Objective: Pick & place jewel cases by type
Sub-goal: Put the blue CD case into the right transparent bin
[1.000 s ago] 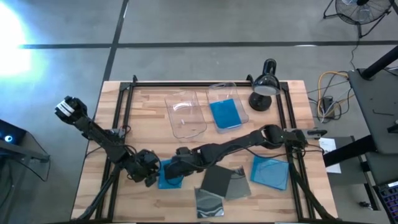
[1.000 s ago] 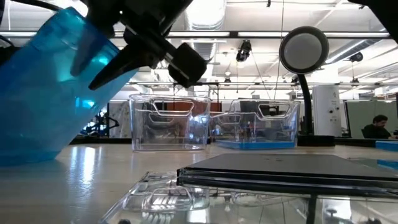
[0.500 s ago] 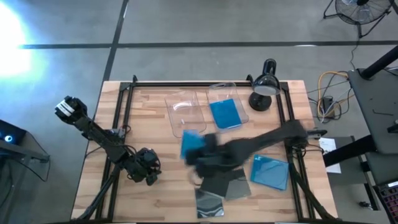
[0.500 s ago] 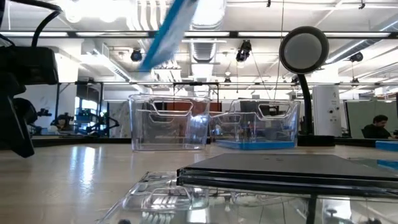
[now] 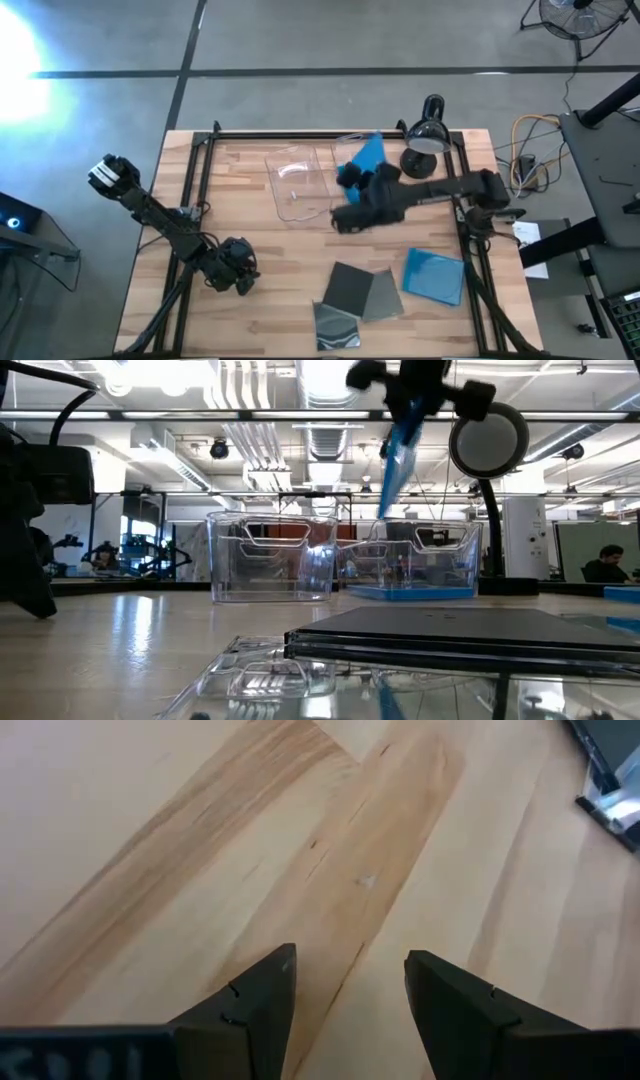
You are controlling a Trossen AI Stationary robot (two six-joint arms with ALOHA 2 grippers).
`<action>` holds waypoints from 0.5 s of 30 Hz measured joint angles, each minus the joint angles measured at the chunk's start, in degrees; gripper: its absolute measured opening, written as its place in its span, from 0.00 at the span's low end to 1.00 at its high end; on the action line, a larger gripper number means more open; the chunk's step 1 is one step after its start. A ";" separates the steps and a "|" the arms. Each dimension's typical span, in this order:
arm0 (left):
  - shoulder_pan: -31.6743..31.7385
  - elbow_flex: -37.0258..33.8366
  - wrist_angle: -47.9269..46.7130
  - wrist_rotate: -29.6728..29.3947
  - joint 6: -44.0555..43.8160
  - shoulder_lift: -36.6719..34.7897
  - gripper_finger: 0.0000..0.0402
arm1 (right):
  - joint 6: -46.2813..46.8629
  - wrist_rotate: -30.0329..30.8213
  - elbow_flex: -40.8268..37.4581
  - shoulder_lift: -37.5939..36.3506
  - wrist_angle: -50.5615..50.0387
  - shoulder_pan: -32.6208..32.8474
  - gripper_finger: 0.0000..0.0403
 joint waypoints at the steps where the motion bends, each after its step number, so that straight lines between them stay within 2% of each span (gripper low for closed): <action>1: 0.00 0.00 0.17 0.18 -0.51 0.00 0.42 | -1.32 -1.14 -1.12 -0.32 1.35 -1.48 0.03; 5: 0.00 0.00 0.35 0.28 -0.97 0.00 0.42 | -5.51 -10.81 -4.81 -1.44 7.33 -6.09 0.03; 7: -0.01 0.00 0.32 0.09 -0.96 0.00 0.42 | -2.22 -13.61 -6.90 -1.21 11.40 -7.34 0.03; 9: -0.01 0.00 0.32 0.00 -0.33 0.00 0.42 | 2.58 -15.11 -9.14 -1.15 14.72 -8.10 0.04; 12: -0.02 -0.02 0.28 -0.04 -0.18 0.00 0.42 | 3.40 -17.83 -11.60 -1.23 23.50 -10.32 0.08; 15: -0.02 -0.02 0.29 -0.08 -0.17 0.00 0.42 | 4.16 -17.99 -13.68 -1.11 29.79 -12.60 0.11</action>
